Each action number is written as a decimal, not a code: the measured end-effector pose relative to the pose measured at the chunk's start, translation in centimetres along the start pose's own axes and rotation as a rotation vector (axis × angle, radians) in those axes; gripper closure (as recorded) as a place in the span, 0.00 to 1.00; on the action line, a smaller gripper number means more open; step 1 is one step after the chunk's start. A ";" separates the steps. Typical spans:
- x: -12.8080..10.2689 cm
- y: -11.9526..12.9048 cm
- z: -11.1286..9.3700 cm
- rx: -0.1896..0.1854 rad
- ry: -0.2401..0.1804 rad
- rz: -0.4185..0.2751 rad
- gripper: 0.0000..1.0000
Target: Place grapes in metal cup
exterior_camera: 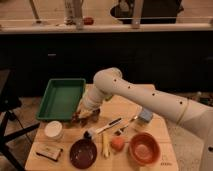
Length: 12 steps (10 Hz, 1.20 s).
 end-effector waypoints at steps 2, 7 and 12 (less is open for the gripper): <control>0.6 -0.6 -0.5 0.022 0.013 0.020 0.98; 2.8 -1.8 -1.6 0.080 -0.054 0.082 0.98; 4.1 -3.4 -1.8 0.117 -0.146 0.109 0.98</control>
